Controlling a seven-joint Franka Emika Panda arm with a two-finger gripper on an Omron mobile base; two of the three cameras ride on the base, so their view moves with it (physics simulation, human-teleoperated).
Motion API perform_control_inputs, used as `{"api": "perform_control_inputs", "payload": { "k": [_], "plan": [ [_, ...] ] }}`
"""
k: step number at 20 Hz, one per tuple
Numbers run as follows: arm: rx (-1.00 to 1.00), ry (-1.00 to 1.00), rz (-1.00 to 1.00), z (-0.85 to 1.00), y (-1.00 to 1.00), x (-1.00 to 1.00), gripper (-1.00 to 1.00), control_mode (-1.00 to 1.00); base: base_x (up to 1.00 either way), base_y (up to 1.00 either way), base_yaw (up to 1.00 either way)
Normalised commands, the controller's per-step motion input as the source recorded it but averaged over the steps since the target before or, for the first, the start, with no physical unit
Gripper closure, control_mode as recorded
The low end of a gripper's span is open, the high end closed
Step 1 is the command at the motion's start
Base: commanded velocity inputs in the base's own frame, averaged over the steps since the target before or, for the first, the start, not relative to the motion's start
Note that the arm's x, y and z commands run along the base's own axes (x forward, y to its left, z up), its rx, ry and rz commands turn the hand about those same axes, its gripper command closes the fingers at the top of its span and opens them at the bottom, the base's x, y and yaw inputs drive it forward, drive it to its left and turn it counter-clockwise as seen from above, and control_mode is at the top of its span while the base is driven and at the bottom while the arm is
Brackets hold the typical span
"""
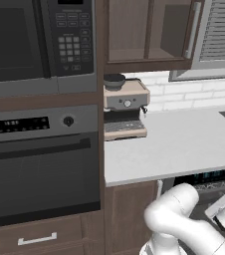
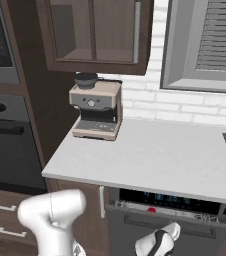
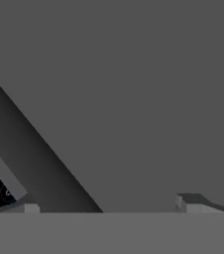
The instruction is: Pick up the cup and bowl from the counter, place them in the dishwasher, and close the dishwasher door.
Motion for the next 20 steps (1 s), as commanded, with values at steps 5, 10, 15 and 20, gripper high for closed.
{"api": "perform_control_inputs", "payload": {
  "k": [5, 10, 15, 20],
  "plan": [
    [0.0, 0.04, 0.0, -0.09, 0.0, 1.0, -1.0, -1.0, 0.0, 0.0, 0.0],
    [0.01, 0.02, 0.0, -0.22, 0.0, 0.88, -1.0, -1.0, 0.0, 0.0, 0.0],
    [0.03, 0.0, 0.0, -0.25, 0.0, 0.49, -1.0, -1.0, 0.0, 0.0, 0.0],
    [0.0, 0.0, 0.0, 0.0, 0.0, 0.0, -1.0, -1.0, 0.0, 0.0, 0.0]
  ]
}}
